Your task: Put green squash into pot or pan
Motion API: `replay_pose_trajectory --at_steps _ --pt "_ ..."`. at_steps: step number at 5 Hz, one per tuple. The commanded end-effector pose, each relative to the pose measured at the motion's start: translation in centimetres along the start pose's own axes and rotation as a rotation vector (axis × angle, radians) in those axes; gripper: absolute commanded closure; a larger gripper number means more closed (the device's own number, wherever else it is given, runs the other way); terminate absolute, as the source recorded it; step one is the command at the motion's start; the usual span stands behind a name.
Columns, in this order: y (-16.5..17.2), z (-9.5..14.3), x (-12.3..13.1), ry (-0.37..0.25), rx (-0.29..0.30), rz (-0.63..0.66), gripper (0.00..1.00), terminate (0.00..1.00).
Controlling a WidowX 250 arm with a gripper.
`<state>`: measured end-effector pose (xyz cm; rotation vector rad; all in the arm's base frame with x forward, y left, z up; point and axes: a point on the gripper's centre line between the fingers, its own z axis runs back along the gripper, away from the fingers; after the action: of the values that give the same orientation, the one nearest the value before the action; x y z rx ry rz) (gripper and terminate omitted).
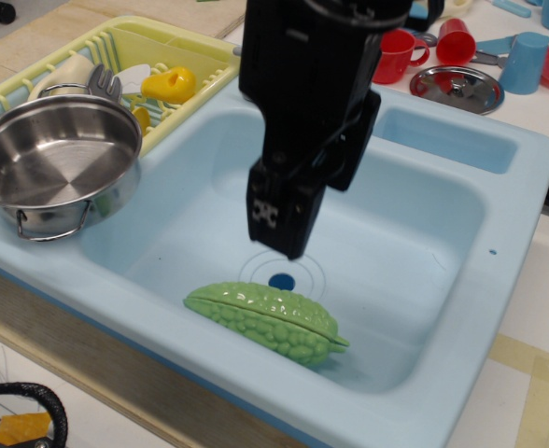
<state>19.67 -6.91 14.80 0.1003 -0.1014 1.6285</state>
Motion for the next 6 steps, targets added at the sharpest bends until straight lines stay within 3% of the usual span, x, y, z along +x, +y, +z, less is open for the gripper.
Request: replay_pose_trajectory --at_steps 1,2,3,4,5,6 --pt "0.4 -1.7 0.4 0.038 0.028 0.043 0.00 0.00" --pt "0.2 -2.9 0.3 0.060 0.071 0.057 0.00 0.00" --pt "0.5 -4.4 0.4 0.099 0.077 0.071 0.00 0.00" --pt "1.1 -6.2 0.3 0.158 0.114 0.127 0.00 0.00" --pt "1.6 -7.6 0.3 0.202 0.106 0.159 0.00 0.00" --pt "1.2 -8.5 -0.1 0.181 0.247 0.254 0.00 0.00"
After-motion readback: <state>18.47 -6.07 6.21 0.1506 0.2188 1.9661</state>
